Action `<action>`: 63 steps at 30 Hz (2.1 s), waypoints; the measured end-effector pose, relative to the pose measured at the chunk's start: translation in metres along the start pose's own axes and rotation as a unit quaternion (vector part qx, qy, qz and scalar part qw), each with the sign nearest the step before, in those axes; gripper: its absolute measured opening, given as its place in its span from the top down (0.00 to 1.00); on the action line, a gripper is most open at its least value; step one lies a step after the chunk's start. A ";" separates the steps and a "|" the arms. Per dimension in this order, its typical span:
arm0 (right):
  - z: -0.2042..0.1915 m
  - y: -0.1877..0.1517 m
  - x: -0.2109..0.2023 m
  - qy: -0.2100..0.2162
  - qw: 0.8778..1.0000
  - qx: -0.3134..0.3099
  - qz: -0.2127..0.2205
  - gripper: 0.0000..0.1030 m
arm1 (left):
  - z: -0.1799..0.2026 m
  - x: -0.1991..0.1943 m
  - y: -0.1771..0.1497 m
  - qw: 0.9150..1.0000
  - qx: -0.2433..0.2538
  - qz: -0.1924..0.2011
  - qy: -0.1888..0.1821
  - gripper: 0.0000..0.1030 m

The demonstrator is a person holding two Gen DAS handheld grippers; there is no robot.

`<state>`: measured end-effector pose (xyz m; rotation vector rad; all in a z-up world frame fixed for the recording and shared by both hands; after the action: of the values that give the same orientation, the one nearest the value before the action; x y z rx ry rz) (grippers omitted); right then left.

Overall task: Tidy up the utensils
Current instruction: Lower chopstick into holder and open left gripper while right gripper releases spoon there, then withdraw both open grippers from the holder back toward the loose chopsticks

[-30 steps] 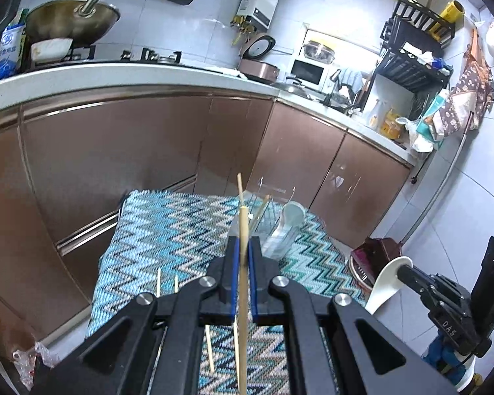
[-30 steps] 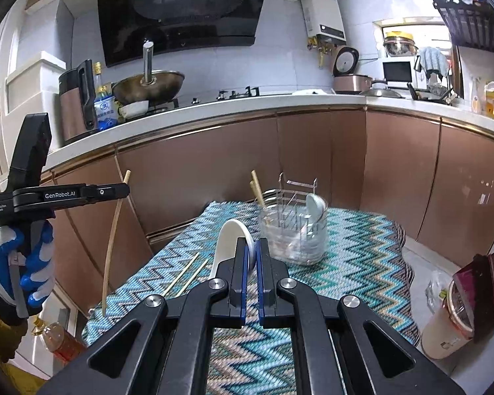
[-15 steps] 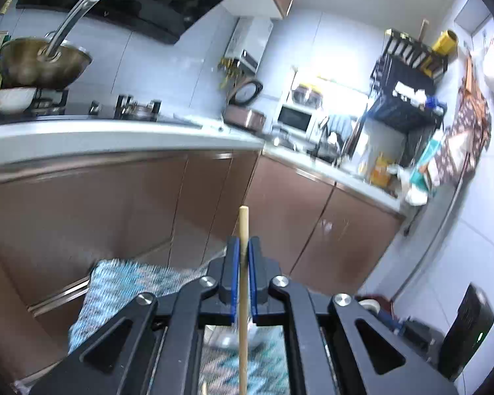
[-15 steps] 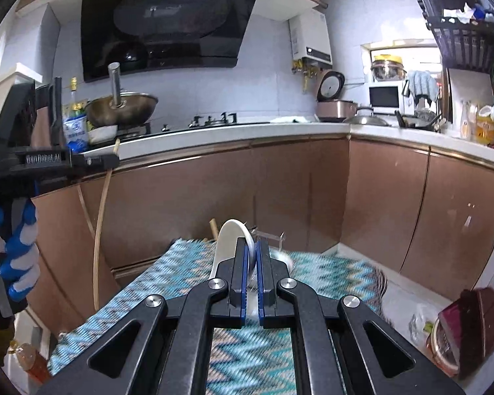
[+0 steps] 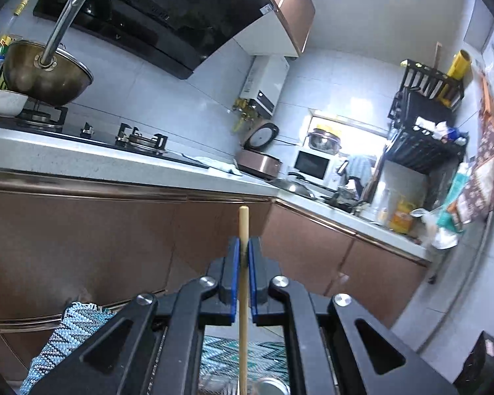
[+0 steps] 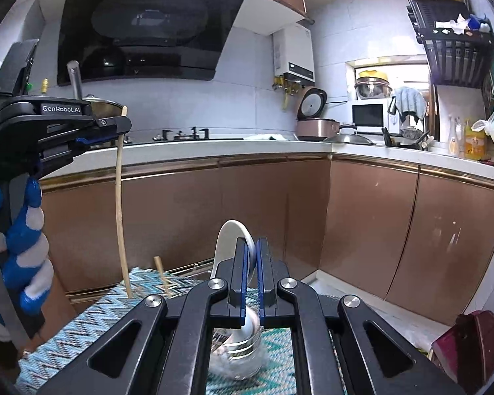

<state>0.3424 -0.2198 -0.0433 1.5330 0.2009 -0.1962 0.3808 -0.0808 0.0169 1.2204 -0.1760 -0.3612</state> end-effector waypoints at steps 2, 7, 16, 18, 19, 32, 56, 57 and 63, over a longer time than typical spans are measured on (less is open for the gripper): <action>-0.003 -0.004 0.010 0.000 1.000 -0.003 -0.001 0.95 | -0.002 0.012 -0.011 1.000 0.007 -0.002 0.009 0.95; -0.016 -0.017 0.028 -0.009 1.000 -0.020 0.001 0.95 | -0.011 0.038 -0.038 0.999 0.020 -0.007 0.035 0.95; -0.028 -0.037 0.047 -0.025 0.999 -0.042 0.015 0.95 | -0.021 0.062 -0.074 0.998 0.031 -0.010 0.058 0.95; -0.030 -0.041 0.048 -0.022 0.999 -0.044 0.015 0.94 | -0.023 0.062 -0.080 0.997 0.037 -0.010 0.064 0.95; -0.031 -0.042 0.049 -0.021 0.999 -0.044 0.014 0.94 | -0.023 0.061 -0.083 0.997 0.037 -0.009 0.065 0.95; -0.036 -0.047 0.035 -0.018 0.999 -0.050 0.008 0.74 | -0.019 0.023 -0.079 0.997 0.046 -0.023 0.062 0.71; -0.005 -0.026 -0.107 -0.056 0.998 -0.001 0.003 0.63 | -0.022 -0.163 -0.029 0.995 0.050 -0.034 0.085 0.50; -0.006 -0.026 -0.113 -0.056 0.998 0.000 0.005 0.63 | -0.022 -0.172 -0.027 0.994 0.052 -0.031 0.087 0.50; -0.007 -0.021 -0.155 -0.059 0.998 0.004 0.020 0.58 | -0.022 -0.219 -0.021 0.993 0.058 -0.024 0.101 0.49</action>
<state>0.1876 -0.2135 -0.0247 1.5259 0.0760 -0.2563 0.1806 0.0118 0.0028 1.3697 0.0068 -0.2706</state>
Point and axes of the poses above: each gripper's, at about its wrist camera, not at the fingertips, and x roughly the way its jaws point, z to its right, y to its top, the point moved 4 cm from there along x, roughly the way its jaws point, and after that the axes turned 9 degrees about -y, right-handed, at the moved point
